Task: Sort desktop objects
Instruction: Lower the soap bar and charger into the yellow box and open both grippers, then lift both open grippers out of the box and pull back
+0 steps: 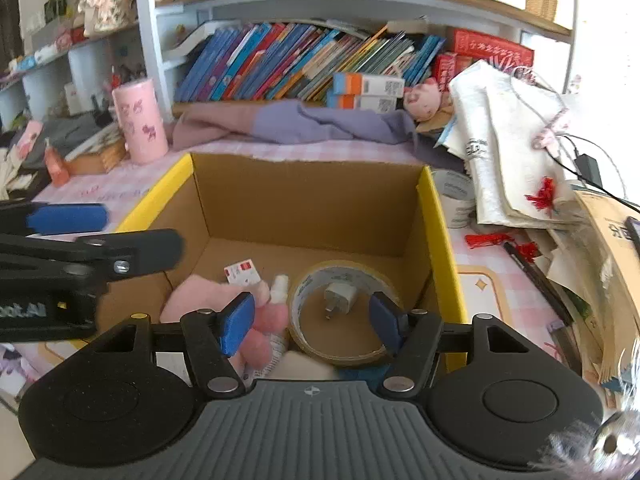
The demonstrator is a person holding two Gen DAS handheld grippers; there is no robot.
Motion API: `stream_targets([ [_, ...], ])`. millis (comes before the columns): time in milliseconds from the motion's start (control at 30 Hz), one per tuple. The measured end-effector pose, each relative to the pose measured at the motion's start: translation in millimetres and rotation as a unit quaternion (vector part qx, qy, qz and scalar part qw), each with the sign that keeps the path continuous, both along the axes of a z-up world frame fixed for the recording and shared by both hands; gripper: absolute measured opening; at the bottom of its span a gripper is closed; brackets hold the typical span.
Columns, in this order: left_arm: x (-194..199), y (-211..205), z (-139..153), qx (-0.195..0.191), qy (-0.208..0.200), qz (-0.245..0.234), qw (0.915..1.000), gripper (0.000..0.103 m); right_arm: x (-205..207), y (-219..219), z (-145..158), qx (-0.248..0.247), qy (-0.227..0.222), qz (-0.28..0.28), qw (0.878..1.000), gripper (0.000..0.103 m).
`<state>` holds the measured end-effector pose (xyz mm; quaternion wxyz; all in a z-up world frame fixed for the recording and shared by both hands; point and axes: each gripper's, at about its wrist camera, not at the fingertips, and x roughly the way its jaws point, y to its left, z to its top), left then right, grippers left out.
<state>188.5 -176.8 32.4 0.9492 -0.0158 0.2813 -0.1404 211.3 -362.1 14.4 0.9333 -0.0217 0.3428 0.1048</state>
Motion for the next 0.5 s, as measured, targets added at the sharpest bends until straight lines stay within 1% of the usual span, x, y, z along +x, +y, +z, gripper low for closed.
stream_targets([
  [133, -17, 16, 4, 0.0, -0.007, 0.027, 0.9996, 0.089, -14, 0, 5, 0.005, -0.015, -0.016, 1.0, 0.062],
  [233, -30, 29, 4, 0.004, -0.009, 0.041, 0.9991, 0.09, -27, 3, 7, 0.009, -0.026, -0.026, 0.999, 0.062],
  [367, -47, 46, 0, 0.009, -0.002, 0.064, 0.9979, 0.091, -48, 12, 8, 0.016, -0.036, -0.04, 0.998, 0.064],
  [433, -57, 55, -3, 0.006, 0.004, 0.083, 0.9965, 0.092, -58, 18, 6, 0.017, -0.036, -0.046, 0.998, 0.065],
  [500, -68, 61, -7, 0.005, 0.004, 0.095, 0.9954, 0.094, -70, 28, 8, 0.007, -0.051, -0.048, 0.998, 0.067],
])
